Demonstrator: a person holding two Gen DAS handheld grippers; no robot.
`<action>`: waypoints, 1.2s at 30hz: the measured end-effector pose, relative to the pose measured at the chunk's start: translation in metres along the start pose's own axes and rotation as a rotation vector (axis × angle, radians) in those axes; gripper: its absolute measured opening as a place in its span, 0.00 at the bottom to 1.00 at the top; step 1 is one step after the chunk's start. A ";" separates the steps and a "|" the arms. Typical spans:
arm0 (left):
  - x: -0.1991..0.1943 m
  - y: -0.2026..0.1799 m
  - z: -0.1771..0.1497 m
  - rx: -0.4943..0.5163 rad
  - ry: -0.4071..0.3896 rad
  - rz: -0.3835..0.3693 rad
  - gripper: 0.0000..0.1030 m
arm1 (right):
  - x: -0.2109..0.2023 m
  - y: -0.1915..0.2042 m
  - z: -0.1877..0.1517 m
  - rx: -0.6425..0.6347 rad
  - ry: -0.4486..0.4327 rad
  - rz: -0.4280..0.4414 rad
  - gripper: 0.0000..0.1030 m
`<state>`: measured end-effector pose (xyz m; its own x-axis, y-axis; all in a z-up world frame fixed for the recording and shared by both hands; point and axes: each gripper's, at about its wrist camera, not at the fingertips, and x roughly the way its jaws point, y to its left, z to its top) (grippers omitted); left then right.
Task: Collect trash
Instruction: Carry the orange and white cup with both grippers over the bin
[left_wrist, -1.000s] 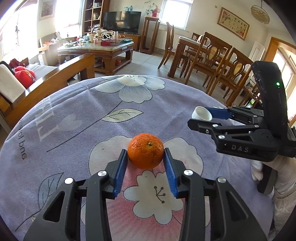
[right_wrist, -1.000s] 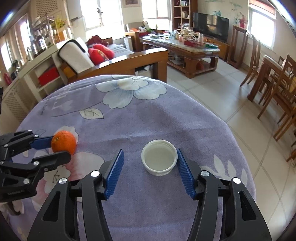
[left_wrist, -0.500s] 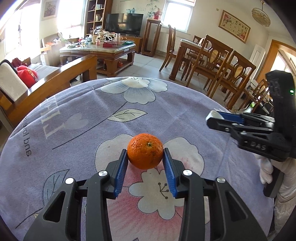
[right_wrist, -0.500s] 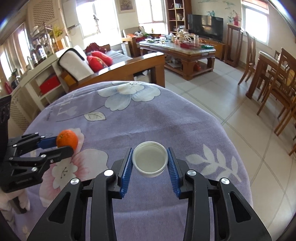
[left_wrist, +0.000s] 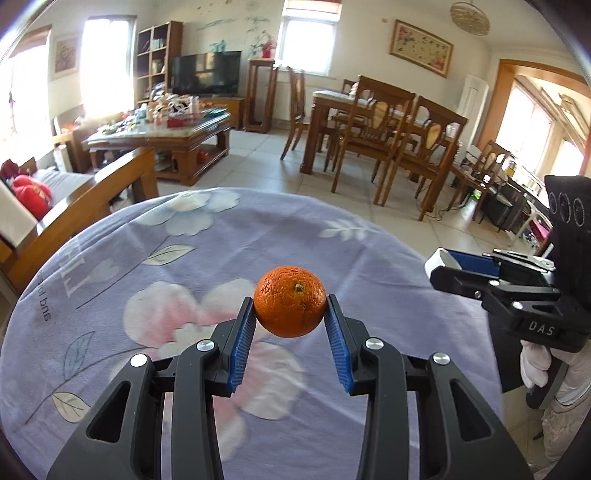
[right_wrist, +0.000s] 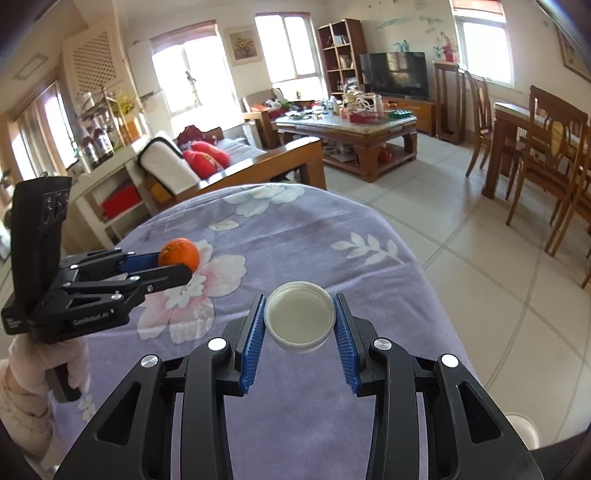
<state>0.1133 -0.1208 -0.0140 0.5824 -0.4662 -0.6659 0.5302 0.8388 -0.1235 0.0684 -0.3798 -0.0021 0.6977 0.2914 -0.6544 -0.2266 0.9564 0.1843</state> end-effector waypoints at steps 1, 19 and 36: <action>-0.003 -0.014 0.000 0.016 -0.007 -0.015 0.38 | -0.012 -0.004 -0.006 0.010 -0.010 -0.004 0.36; 0.001 -0.206 -0.018 0.218 -0.018 -0.253 0.37 | -0.192 -0.099 -0.123 0.193 -0.139 -0.137 0.36; 0.044 -0.366 -0.056 0.393 0.076 -0.475 0.38 | -0.311 -0.222 -0.252 0.418 -0.169 -0.332 0.36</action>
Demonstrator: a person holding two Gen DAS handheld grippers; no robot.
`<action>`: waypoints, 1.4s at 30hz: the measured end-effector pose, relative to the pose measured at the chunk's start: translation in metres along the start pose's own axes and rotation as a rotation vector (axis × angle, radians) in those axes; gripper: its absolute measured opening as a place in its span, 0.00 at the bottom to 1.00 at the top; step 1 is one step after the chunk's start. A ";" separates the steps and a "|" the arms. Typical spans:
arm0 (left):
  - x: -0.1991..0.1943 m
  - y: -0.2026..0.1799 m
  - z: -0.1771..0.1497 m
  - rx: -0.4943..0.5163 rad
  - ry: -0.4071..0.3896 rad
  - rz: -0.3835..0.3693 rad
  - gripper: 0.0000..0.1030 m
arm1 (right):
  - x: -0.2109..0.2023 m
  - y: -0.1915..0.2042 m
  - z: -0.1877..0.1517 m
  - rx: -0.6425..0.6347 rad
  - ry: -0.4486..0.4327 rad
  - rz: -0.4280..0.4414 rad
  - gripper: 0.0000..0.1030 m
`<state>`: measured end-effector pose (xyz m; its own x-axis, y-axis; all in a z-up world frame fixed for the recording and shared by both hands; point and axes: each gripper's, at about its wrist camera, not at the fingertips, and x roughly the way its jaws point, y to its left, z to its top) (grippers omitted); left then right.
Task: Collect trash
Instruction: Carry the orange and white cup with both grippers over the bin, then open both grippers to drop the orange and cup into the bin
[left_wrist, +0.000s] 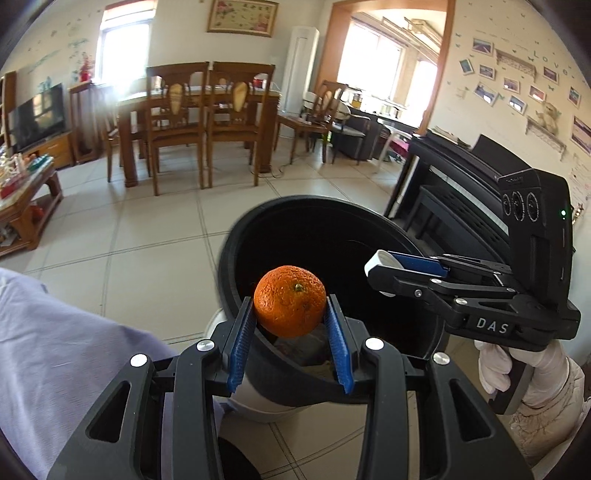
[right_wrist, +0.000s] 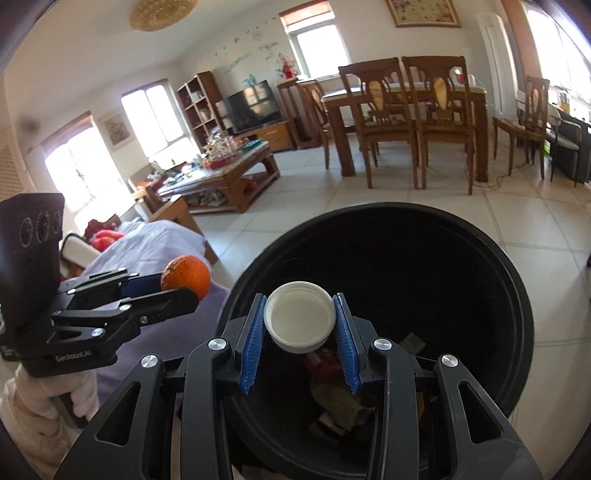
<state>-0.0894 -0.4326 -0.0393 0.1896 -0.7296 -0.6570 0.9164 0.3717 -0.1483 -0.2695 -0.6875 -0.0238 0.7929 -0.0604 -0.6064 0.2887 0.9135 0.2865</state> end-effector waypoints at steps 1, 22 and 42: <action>0.004 -0.002 0.000 0.003 0.007 -0.007 0.38 | 0.000 -0.009 -0.002 0.009 0.003 -0.006 0.36; 0.055 -0.014 0.000 0.052 0.092 0.005 0.39 | 0.010 -0.053 -0.026 0.103 0.038 -0.023 0.36; 0.009 -0.001 -0.008 0.032 0.003 0.079 0.75 | 0.017 -0.019 -0.011 0.067 0.034 -0.031 0.56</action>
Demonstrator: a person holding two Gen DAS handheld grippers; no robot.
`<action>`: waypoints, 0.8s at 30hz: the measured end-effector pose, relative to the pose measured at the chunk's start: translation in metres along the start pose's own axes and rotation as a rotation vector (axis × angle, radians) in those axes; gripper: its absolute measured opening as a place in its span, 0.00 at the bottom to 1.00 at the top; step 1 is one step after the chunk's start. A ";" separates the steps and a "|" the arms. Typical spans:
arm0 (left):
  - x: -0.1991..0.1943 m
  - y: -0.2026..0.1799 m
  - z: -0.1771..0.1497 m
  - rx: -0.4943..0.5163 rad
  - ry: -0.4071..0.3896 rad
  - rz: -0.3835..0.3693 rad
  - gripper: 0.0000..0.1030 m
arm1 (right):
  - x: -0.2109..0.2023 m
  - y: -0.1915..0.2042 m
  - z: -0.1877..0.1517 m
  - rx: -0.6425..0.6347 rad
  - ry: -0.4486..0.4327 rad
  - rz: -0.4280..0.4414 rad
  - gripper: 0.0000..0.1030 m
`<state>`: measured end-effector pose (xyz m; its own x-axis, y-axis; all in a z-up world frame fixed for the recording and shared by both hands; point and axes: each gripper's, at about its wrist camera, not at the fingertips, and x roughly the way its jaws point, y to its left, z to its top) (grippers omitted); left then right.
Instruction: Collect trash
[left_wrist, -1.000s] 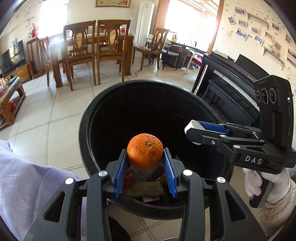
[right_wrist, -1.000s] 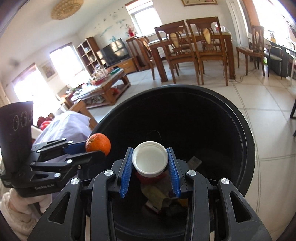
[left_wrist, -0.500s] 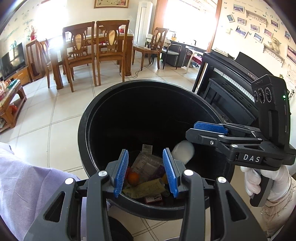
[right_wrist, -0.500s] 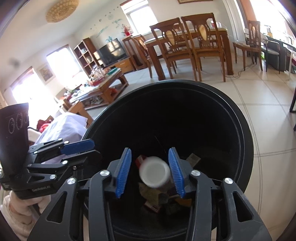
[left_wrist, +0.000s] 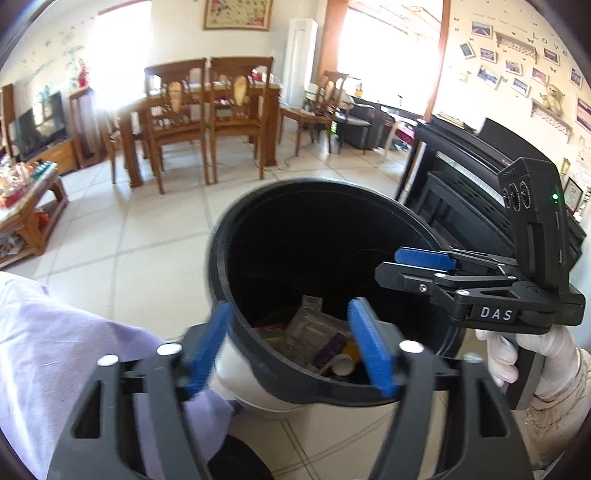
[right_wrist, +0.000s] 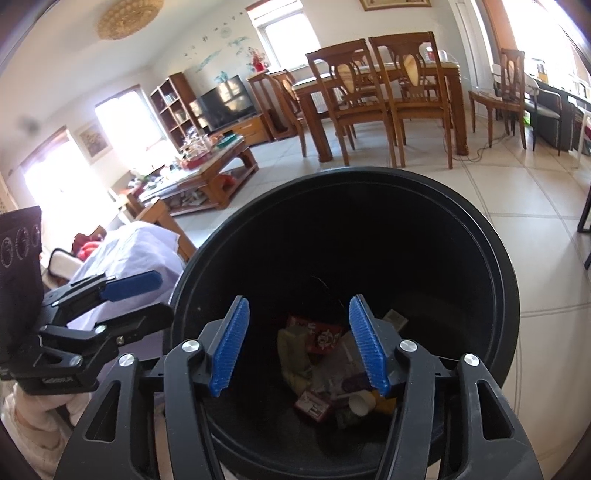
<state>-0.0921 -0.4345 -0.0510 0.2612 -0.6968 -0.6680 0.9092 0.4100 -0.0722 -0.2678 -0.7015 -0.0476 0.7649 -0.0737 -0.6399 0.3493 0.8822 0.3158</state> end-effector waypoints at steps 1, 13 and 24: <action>-0.004 0.003 -0.001 -0.001 -0.009 0.012 0.79 | 0.001 0.004 0.002 -0.006 0.000 0.002 0.57; -0.061 0.056 -0.016 -0.081 -0.084 0.140 0.95 | 0.023 0.073 0.023 -0.071 -0.030 0.047 0.91; -0.131 0.122 -0.046 -0.193 -0.181 0.309 0.95 | 0.054 0.186 0.039 -0.205 -0.035 0.143 0.95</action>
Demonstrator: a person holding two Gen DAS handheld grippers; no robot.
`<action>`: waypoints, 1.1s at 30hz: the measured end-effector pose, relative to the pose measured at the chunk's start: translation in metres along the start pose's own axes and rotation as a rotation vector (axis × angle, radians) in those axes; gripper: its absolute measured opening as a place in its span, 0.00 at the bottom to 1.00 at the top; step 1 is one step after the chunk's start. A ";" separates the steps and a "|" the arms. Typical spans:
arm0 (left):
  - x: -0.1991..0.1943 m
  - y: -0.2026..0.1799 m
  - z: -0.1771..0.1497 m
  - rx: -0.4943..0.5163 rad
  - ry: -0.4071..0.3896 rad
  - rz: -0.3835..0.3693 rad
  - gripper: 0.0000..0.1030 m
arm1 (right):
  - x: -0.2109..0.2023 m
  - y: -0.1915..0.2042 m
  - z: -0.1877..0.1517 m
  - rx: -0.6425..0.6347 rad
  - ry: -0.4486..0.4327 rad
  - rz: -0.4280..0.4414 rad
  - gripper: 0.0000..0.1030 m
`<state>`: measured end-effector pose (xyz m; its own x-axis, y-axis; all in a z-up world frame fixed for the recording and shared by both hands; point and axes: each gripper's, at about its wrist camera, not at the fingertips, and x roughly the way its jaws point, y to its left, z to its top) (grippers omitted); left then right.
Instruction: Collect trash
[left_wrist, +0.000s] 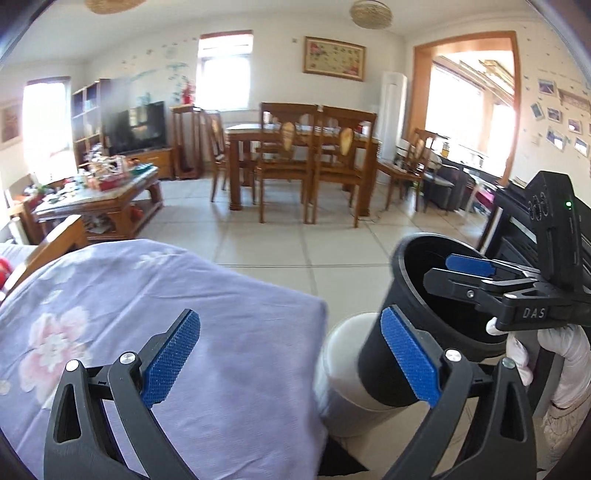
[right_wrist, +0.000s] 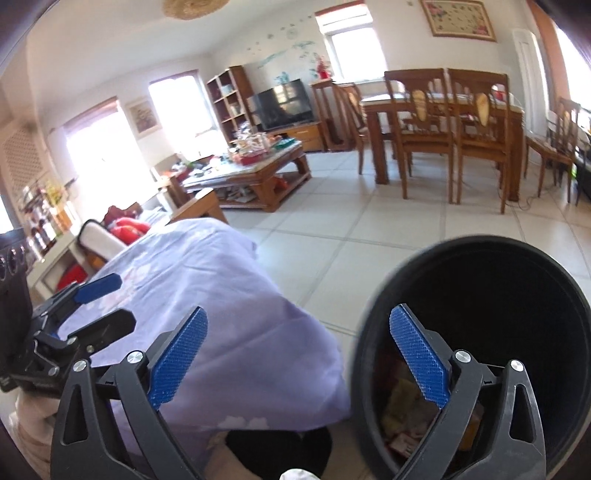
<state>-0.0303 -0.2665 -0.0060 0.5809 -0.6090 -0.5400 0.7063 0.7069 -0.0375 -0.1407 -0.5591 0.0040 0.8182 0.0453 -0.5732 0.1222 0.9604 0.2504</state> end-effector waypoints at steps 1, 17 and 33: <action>-0.006 0.011 -0.002 -0.013 -0.007 0.025 0.95 | 0.006 0.013 0.004 -0.016 0.002 0.015 0.95; -0.115 0.186 -0.047 -0.232 -0.150 0.470 0.95 | 0.102 0.239 0.031 -0.192 -0.048 0.265 0.95; -0.168 0.249 -0.081 -0.378 -0.241 0.625 0.95 | 0.143 0.330 0.016 -0.272 -0.171 0.260 0.95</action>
<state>0.0147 0.0409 0.0072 0.9294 -0.0869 -0.3588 0.0565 0.9939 -0.0943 0.0250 -0.2398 0.0170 0.8867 0.2716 -0.3741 -0.2349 0.9617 0.1415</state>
